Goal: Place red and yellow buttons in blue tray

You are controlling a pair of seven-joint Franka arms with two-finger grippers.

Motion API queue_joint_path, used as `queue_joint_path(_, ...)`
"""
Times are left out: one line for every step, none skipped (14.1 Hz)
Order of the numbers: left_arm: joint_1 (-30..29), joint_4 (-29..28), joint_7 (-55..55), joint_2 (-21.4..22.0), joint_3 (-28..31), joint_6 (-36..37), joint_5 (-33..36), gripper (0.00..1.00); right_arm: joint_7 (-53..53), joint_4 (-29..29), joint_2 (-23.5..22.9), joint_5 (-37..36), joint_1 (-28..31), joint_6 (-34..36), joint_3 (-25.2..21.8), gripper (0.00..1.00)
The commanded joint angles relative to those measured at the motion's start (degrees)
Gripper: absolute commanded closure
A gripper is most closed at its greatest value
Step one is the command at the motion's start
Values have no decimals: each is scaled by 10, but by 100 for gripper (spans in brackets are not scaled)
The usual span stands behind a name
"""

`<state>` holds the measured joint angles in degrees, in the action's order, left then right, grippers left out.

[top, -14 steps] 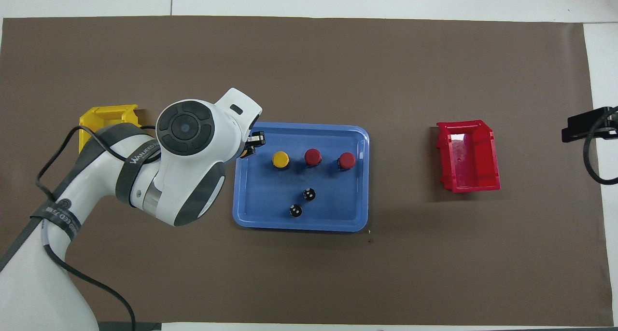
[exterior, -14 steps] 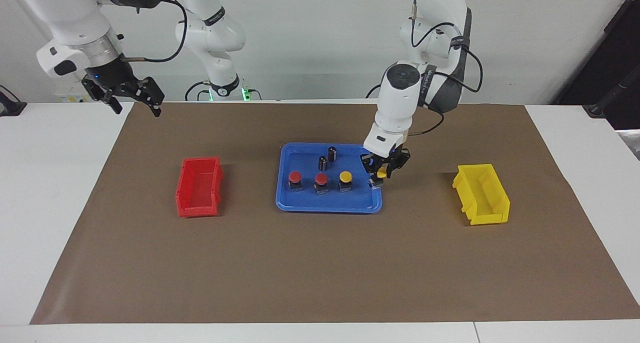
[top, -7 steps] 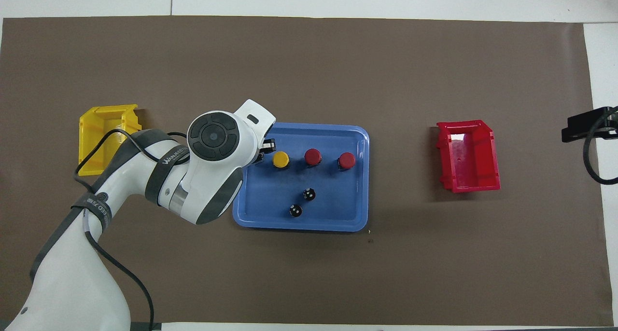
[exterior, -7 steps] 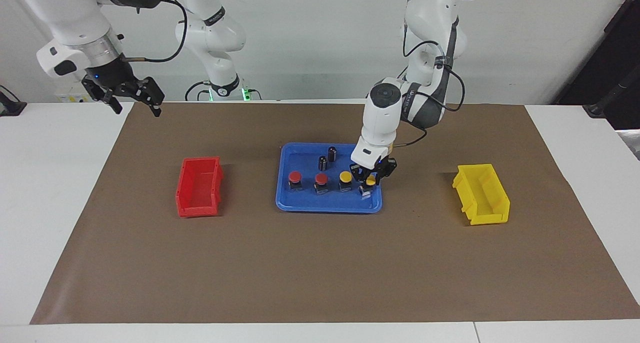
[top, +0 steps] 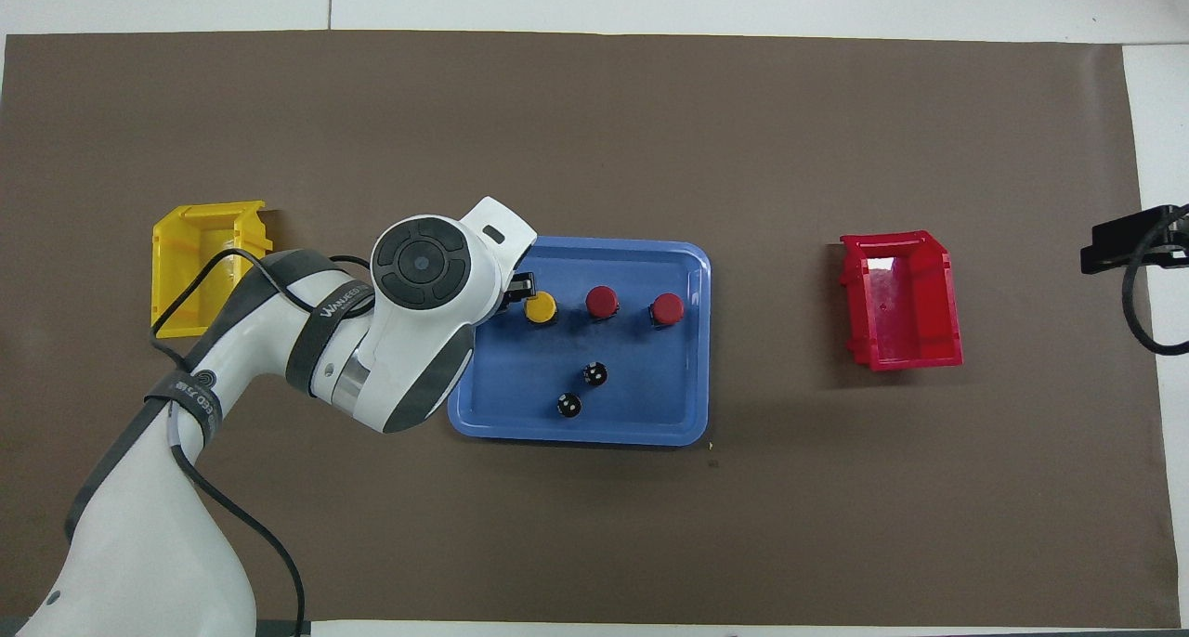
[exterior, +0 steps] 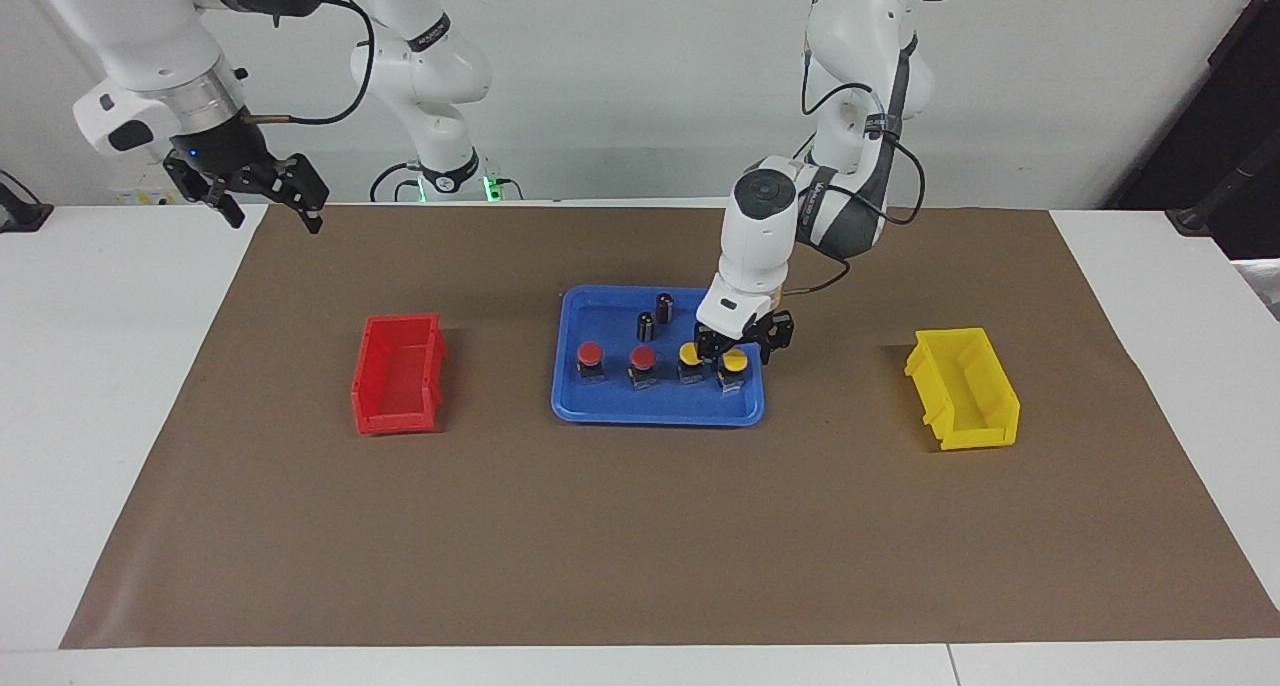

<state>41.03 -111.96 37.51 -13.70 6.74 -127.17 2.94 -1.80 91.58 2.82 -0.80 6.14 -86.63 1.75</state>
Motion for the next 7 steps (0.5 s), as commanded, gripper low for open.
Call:
queue_joint_path(-15,22,-44,48,14,62,-4,9,14,14,11,-6,2,-4,1,0)
queue_joint_path(-37,31,-68,62,14,87,-5,4,14,13,11,-6,2,-2,1,0)
queue_joint_path(-56,47,-101,68,15,122,-5,0,14,13,11,-6,2,-2,1,0)
queue_joint_path(-71,66,-142,69,15,165,-6,0,14,13,11,-6,2,-2,1,0)
queue_joint_path(-97,81,-180,70,15,199,-8,0,14,12,11,-6,2,-1,1,0)
queue_joint_path(-122,83,-201,83,15,210,-10,0,14,12,11,-6,2,-2,1,0)
queue_joint_path(-139,83,-211,94,15,213,-10,0,14,12,11,-6,1,-1,1,0)
